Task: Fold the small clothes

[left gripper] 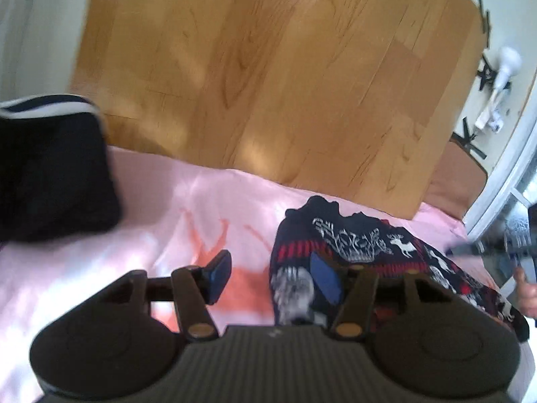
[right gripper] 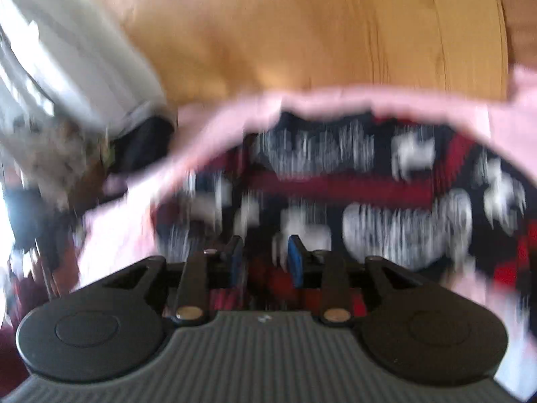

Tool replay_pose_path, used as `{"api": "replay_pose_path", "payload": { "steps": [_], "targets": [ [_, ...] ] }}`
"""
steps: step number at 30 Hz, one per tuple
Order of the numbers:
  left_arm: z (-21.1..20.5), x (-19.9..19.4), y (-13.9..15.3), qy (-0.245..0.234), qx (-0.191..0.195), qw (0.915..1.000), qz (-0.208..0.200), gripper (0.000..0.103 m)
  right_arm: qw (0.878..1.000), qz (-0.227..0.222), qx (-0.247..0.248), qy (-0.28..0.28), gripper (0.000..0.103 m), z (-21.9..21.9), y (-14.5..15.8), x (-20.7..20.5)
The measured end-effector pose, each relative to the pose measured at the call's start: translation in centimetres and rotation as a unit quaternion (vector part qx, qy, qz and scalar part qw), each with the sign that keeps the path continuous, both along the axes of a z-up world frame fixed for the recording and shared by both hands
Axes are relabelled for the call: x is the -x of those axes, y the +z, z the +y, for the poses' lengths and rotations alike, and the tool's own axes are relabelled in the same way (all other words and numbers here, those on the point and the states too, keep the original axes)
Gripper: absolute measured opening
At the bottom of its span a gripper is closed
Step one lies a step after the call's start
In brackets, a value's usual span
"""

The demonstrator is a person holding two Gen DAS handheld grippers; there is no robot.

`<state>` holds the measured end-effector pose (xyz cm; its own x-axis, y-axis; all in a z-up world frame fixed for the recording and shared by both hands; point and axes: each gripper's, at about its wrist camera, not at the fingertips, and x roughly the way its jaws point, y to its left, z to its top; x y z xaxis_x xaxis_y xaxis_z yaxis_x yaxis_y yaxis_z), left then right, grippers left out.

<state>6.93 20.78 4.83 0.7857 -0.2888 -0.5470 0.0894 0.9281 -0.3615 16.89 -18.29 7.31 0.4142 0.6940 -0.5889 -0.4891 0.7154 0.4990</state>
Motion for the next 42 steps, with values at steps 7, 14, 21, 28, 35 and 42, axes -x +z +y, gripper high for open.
{"api": "replay_pose_path", "payload": {
  "steps": [7, 14, 21, 28, 35, 42],
  "targets": [
    [-2.8, -9.9, -4.8, -0.051, 0.011, 0.9951, 0.084, 0.042, 0.997, -0.04, 0.07, -0.021, 0.042, 10.2, -3.5, -9.8],
    [-3.6, -9.7, -3.1, 0.007, -0.027, 0.9996, -0.002, 0.014, 0.989, -0.099, 0.108, -0.023, 0.009, 14.9, -6.3, -12.1],
    [-3.5, -11.3, -5.4, 0.029, -0.032, 0.9982, 0.041, 0.03, 0.985, -0.07, 0.128, -0.091, 0.023, 14.0, -8.2, -14.6],
    [0.7, -8.5, -3.3, 0.06, 0.052, 0.9969, -0.001, 0.046, 0.999, -0.007, 0.009, -0.037, 0.03, 4.0, -4.4, -4.4],
    [-1.7, -10.1, -4.3, 0.025, 0.026, 0.9992, 0.017, 0.046, 0.995, 0.077, -0.057, -0.023, 0.061, -2.4, -7.0, 7.6],
    [-2.7, -10.5, -5.6, 0.02, -0.011, 0.9988, 0.043, 0.046, 1.0, 0.013, 0.023, 0.005, 0.015, 3.0, -3.8, 9.9]
  ]
}}
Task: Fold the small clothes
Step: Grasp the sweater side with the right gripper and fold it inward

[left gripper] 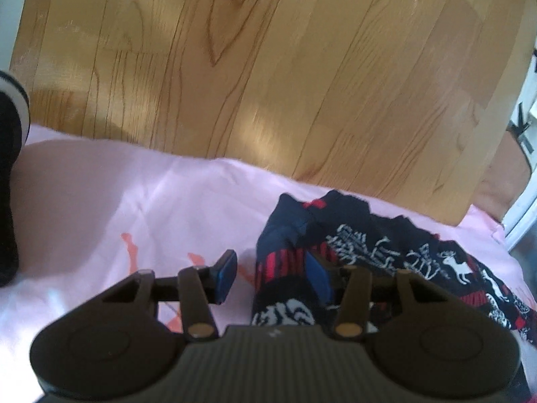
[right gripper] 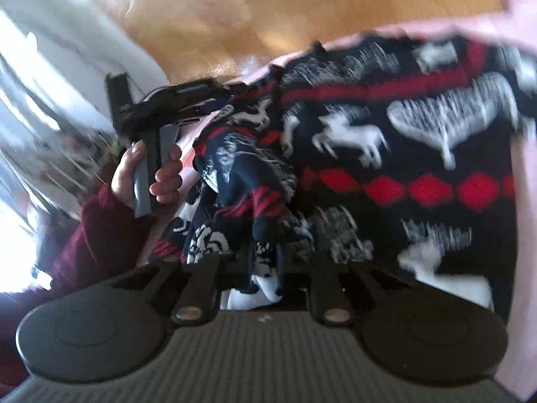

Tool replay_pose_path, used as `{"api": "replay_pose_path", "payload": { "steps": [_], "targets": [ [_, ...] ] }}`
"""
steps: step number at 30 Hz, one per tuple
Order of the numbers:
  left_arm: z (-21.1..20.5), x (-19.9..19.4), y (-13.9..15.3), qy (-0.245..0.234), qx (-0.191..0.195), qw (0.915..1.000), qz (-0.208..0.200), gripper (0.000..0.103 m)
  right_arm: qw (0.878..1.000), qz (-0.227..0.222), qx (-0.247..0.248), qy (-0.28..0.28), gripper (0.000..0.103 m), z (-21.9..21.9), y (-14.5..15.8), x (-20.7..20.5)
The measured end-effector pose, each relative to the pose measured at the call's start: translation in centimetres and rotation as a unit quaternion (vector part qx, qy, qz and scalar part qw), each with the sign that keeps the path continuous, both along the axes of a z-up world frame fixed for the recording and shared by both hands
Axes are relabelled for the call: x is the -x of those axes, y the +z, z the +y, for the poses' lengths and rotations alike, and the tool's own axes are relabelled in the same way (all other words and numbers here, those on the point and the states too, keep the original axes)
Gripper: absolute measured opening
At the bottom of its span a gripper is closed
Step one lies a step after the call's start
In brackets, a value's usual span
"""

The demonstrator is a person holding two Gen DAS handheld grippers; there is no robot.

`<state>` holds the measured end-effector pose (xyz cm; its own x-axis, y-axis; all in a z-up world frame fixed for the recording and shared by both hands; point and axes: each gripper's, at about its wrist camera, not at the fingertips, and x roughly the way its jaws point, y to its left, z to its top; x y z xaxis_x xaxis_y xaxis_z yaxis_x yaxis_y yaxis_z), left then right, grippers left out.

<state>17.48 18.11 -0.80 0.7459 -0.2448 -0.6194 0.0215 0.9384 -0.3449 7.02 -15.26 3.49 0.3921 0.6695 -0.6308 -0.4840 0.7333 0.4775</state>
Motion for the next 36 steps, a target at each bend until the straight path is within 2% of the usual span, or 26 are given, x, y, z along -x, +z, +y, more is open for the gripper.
{"api": "replay_pose_path", "payload": {
  "steps": [3, 5, 7, 9, 10, 12, 15, 17, 19, 22, 24, 28, 30, 32, 34, 36],
  "targets": [
    [0.2, -0.2, -0.1, 0.0, 0.004, 1.0, 0.003, 0.046, 0.994, -0.099, 0.051, 0.002, 0.015, 0.3, 6.1, -0.9],
    [0.2, -0.3, -0.2, -0.004, 0.004, 1.0, 0.003, 0.052, 0.977, -0.183, 0.108, -0.003, 0.01, 0.4, 9.8, -1.8],
    [-0.1, -0.3, 0.0, -0.009, 0.0, 1.0, 0.0, 0.054, 0.958, -0.24, 0.158, -0.001, 0.01, 0.3, 11.5, -2.4],
    [-0.5, -0.4, -0.1, -0.009, -0.015, 0.9998, 0.003, 0.052, 0.937, -0.266, 0.221, 0.043, 0.01, 0.0, 10.5, -2.9],
    [-0.6, -0.4, -0.1, -0.009, -0.018, 0.9998, 0.002, 0.053, 0.934, -0.255, 0.244, 0.058, 0.012, -0.6, 9.2, -3.3],
    [-0.7, -0.5, -0.1, -0.011, -0.021, 0.9997, 0.002, 0.053, 0.944, -0.189, 0.261, 0.075, 0.013, -1.9, 6.4, -4.8],
    [-0.7, -0.5, -0.1, -0.01, -0.021, 0.9997, 0.002, 0.053, 0.957, -0.136, 0.255, 0.023, 0.019, -3.1, 3.4, -7.4],
    [-0.6, -0.5, -0.1, -0.011, -0.018, 0.9998, 0.002, 0.053, 0.977, -0.116, 0.179, -0.001, 0.02, -2.5, 3.6, -9.5],
    [-0.4, -0.5, -0.2, -0.013, -0.014, 0.9998, 0.004, 0.053, 0.989, -0.1, 0.106, -0.005, 0.02, 0.0, 3.7, -12.2],
    [-0.1, -0.3, 0.0, -0.043, 0.002, 0.999, 0.009, 0.056, 0.995, -0.077, 0.065, 0.018, 0.02, 5.6, 2.5, -16.4],
    [0.1, -0.2, 0.1, -0.073, 0.012, 0.9972, 0.011, 0.058, 0.997, -0.041, 0.057, 0.036, 0.021, 9.4, 0.8, -19.3],
    [-0.3, 0.0, 0.3, -0.106, 0.008, 0.9943, 0.008, 0.059, 0.994, 0.037, 0.082, 0.06, 0.029, 13.1, -1.9, -21.8],
    [-0.7, 0.0, 0.2, -0.112, 0.004, 0.9937, 0.007, 0.059, 0.992, 0.074, 0.06, 0.08, 0.029, 13.7, -3.0, -21.8],
    [-0.7, 0.1, 0.2, -0.106, -0.002, 0.9943, 0.002, 0.059, 0.992, 0.062, 0.041, 0.102, 0.011, 13.6, -2.8, -20.8],
    [-0.2, -0.1, 0.3, -0.093, 0.004, 0.9957, 0.002, 0.059, 0.994, 0.031, 0.047, 0.097, 0.011, 14.0, -1.9, -20.3],
    [0.3, -0.3, 0.1, -0.077, 0.009, 0.997, 0.006, 0.059, 0.996, -0.02, 0.019, 0.084, 0.01, 14.2, 0.0, -20.5]
  ]
}}
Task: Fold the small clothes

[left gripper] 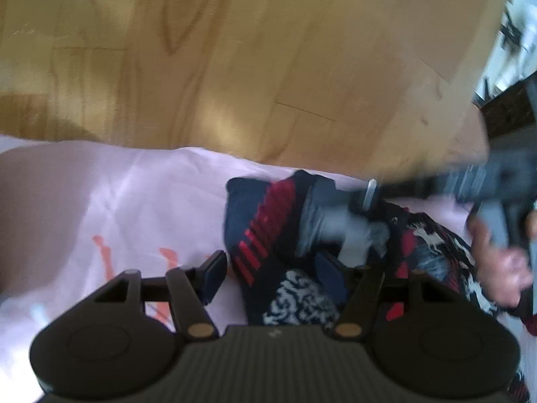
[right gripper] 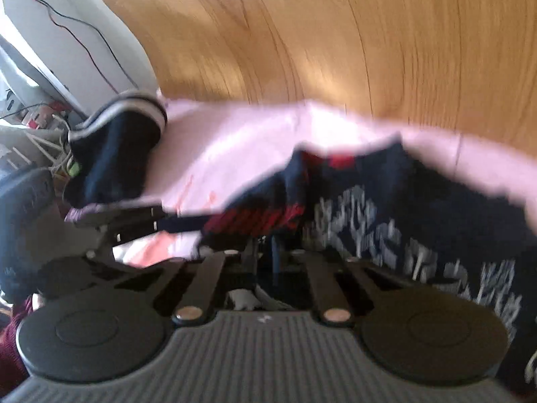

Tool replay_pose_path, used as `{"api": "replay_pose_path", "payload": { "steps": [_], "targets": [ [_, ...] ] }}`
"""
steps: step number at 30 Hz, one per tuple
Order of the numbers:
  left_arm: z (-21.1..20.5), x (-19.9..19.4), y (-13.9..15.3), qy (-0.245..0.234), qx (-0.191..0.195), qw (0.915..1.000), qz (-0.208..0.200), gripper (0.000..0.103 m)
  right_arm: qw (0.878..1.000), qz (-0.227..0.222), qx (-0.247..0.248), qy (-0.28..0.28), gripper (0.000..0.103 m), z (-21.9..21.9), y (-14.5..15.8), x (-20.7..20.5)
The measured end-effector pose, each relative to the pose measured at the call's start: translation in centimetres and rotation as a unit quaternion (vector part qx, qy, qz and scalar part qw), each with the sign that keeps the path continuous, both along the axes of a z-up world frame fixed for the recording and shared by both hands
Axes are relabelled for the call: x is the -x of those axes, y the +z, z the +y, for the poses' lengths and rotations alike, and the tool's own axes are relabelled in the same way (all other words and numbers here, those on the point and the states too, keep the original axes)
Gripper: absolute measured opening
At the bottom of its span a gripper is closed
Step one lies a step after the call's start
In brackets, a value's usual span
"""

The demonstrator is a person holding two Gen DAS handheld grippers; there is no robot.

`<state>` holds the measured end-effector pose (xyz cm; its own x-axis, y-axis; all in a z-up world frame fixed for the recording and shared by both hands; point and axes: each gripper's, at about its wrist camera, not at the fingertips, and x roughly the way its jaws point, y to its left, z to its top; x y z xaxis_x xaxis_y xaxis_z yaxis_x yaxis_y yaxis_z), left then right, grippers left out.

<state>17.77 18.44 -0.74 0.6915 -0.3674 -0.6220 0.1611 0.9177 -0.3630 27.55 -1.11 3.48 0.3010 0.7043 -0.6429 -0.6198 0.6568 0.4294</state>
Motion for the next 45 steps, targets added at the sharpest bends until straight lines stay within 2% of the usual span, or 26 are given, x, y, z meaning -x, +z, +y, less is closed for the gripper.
{"api": "replay_pose_path", "payload": {
  "steps": [2, 3, 4, 6, 8, 9, 12, 16, 19, 21, 23, 25, 27, 31, 36, 38, 39, 41, 43, 45],
  "targets": [
    [0.6, 0.0, 0.0, 0.017, 0.001, 0.9998, -0.004, 0.06, 0.998, -0.042, -0.045, -0.012, 0.01, -0.1, 1.7, -0.8],
    [0.8, -0.1, 0.0, 0.022, 0.002, 0.9997, -0.004, 0.06, 0.996, -0.067, -0.052, -0.013, 0.01, 0.0, 2.0, -1.0],
    [0.9, -0.2, -0.2, 0.026, 0.001, 0.9997, 0.001, 0.06, 0.994, -0.099, -0.03, -0.016, 0.01, 0.6, 1.8, -1.3],
    [0.7, -0.4, -0.5, 0.028, -0.016, 0.9995, 0.003, 0.058, 0.992, -0.114, 0.04, -0.033, 0.011, 2.1, -0.1, -2.0],
    [-0.1, -0.3, -0.5, 0.023, -0.044, 0.9988, -0.003, 0.058, 0.989, -0.1, 0.087, -0.059, 0.014, 2.2, -2.0, -2.8],
    [-0.6, -0.2, -0.5, 0.02, -0.061, 0.9979, -0.007, 0.058, 0.99, -0.086, 0.082, -0.073, 0.014, 1.5, -2.3, -2.9],
    [-1.5, 0.0, -0.6, 0.014, -0.092, 0.9956, -0.013, 0.059, 0.992, -0.052, 0.024, -0.111, 0.014, -2.3, -1.5, -2.3],
    [-1.2, 0.0, -0.6, 0.016, -0.085, 0.9962, -0.013, 0.06, 0.984, -0.08, -0.003, -0.158, 0.016, -9.1, 1.9, 1.8],
    [-1.3, 0.0, -0.6, 0.017, -0.082, 0.9964, -0.015, 0.062, 0.975, -0.078, -0.019, -0.208, 0.018, -15.3, 3.2, 6.0],
    [-1.4, 0.0, -0.6, 0.017, -0.083, 0.9963, -0.015, 0.065, 0.966, -0.066, -0.025, -0.247, 0.018, -19.1, 3.3, 9.1],
    [-1.4, 0.0, -0.6, 0.018, -0.083, 0.9962, -0.016, 0.077, 0.956, -0.062, -0.028, -0.285, 0.018, -22.3, 2.8, 12.6],
    [-1.3, -0.1, -0.7, 0.021, -0.082, 0.9963, -0.015, 0.078, 0.945, -0.064, -0.019, -0.321, 0.018, -24.8, 2.1, 15.4],
    [-1.2, 0.0, -0.6, 0.023, -0.079, 0.9965, -0.015, 0.078, 0.933, -0.065, -0.005, -0.354, 0.019, -26.3, 1.0, 17.4],
    [-1.1, 0.1, -0.5, 0.029, -0.076, 0.9965, -0.019, 0.077, 0.907, -0.036, -0.006, -0.419, 0.031, -28.8, -1.7, 19.5],
    [-1.0, 0.2, -0.5, 0.033, -0.071, 0.9966, -0.027, 0.074, 0.901, 0.027, -0.046, -0.43, 0.031, -28.9, -5.4, 19.9],
    [-1.1, 0.2, -0.5, 0.032, -0.071, 0.9965, -0.028, 0.064, 0.899, 0.022, -0.061, -0.434, 0.028, -28.5, -5.4, 20.0],
    [-1.3, 0.3, -0.5, 0.031, -0.073, 0.9964, -0.028, 0.061, 0.898, 0.019, -0.06, -0.435, 0.011, -28.3, -5.2, 20.1],
    [-1.6, 0.4, -0.4, 0.031, -0.079, 0.9958, -0.033, 0.06, 0.904, -0.002, -0.057, -0.425, 0.01, -27.6, -3.8, 19.9],
    [-1.8, 0.6, -0.2, 0.029, -0.076, 0.9959, -0.04, 0.06, 0.908, -0.072, -0.051, -0.41, 0.01, -27.1, -0.3, 19.9],
    [-2.1, 0.6, -0.2, 0.024, -0.079, 0.9957, -0.042, 0.06, 0.903, -0.124, -0.059, -0.408, 0.01, -27.4, 2.9, 19.4]
  ]
}}
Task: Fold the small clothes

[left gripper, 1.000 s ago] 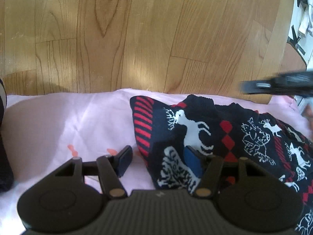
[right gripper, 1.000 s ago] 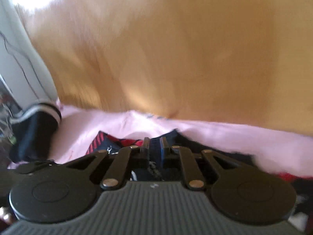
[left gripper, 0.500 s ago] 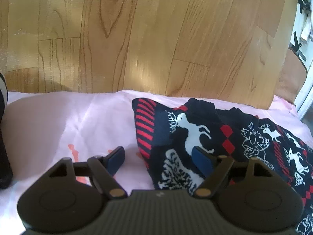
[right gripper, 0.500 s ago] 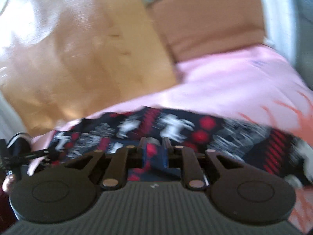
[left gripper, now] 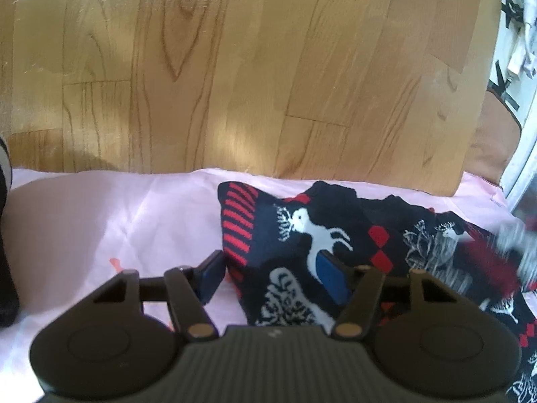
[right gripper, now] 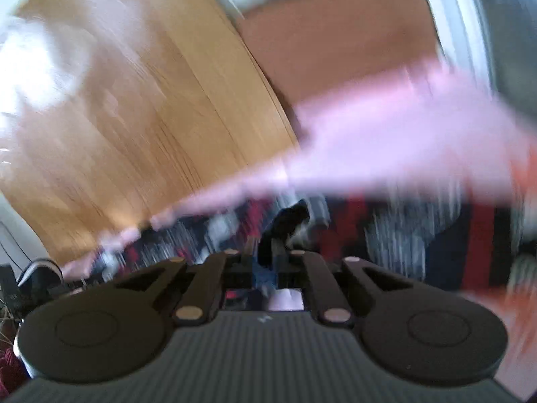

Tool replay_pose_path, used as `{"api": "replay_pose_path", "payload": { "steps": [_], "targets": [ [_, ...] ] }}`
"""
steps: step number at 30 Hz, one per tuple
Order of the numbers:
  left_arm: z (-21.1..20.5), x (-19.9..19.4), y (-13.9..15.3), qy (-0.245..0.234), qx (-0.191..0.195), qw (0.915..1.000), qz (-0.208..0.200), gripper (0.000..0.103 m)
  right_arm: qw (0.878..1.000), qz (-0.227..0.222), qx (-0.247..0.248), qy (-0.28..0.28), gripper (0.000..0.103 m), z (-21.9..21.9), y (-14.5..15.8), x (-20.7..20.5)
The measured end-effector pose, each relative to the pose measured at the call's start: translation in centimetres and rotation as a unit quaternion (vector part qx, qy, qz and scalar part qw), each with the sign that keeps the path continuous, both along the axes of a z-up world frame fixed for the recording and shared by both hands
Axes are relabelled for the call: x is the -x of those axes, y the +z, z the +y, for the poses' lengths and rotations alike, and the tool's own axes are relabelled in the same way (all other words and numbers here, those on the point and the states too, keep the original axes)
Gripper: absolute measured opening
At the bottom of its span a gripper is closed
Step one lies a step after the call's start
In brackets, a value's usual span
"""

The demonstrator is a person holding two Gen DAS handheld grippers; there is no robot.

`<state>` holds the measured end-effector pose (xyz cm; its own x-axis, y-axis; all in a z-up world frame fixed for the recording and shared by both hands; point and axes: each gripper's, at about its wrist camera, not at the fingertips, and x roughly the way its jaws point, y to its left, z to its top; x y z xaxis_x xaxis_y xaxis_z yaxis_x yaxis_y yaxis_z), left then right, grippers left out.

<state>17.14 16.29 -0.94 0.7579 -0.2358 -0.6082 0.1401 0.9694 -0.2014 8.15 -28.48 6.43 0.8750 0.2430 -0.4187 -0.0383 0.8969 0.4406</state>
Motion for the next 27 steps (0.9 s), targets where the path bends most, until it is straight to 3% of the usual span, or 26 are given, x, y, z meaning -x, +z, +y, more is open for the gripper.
{"api": "replay_pose_path", "payload": {
  "steps": [2, 4, 7, 9, 10, 11, 14, 17, 21, 24, 27],
  "targets": [
    [-0.5, -0.2, -0.3, -0.003, -0.015, 0.9999, 0.006, 0.06, 0.999, -0.028, 0.014, -0.008, 0.01, -0.7, 1.8, -1.0],
    [-0.9, -0.5, -0.6, -0.001, -0.032, 0.9993, 0.02, 0.06, 0.999, -0.029, 0.02, -0.023, 0.01, -1.5, 1.7, -2.4],
    [-1.1, -0.6, -0.7, 0.003, -0.043, 0.9989, 0.021, 0.057, 0.999, 0.038, -0.01, -0.032, 0.01, -2.5, -2.2, -5.1],
    [-1.2, -0.5, -0.7, 0.011, -0.048, 0.9986, 0.018, 0.047, 0.995, 0.088, 0.003, -0.05, 0.01, -2.4, -5.3, -6.2],
    [-1.1, -0.5, -0.7, 0.01, -0.044, 0.9988, 0.016, 0.034, 0.993, 0.098, 0.003, -0.059, 0.01, -2.6, -6.3, -6.3],
    [-1.0, -0.4, -0.7, 0.006, -0.039, 0.9991, 0.015, 0.024, 0.993, 0.102, -0.009, -0.065, 0.01, -2.8, -6.8, -6.2],
    [-0.7, -0.3, -0.5, 0.016, -0.031, 0.9993, 0.014, 0.016, 0.994, 0.084, -0.033, -0.065, 0.01, -3.0, -5.5, -5.6],
    [0.3, -0.6, -0.6, 0.033, -0.009, 0.9991, 0.023, 0.015, 0.998, 0.038, -0.033, -0.031, 0.01, -1.1, -2.1, -4.8],
    [0.8, -0.6, -0.7, 0.041, 0.003, 0.9987, 0.03, 0.016, 0.998, -0.016, -0.025, 0.057, 0.01, 4.5, 2.4, -5.2],
    [1.5, -0.7, -0.7, 0.049, 0.018, 0.9981, 0.032, 0.027, 0.99, -0.027, -0.014, 0.138, 0.01, 10.4, 3.8, -6.6],
    [3.2, -0.9, -0.5, 0.052, 0.068, 0.9959, 0.028, 0.033, 0.976, -0.007, 0.011, 0.218, 0.011, 17.4, 3.1, -8.9]
  ]
}}
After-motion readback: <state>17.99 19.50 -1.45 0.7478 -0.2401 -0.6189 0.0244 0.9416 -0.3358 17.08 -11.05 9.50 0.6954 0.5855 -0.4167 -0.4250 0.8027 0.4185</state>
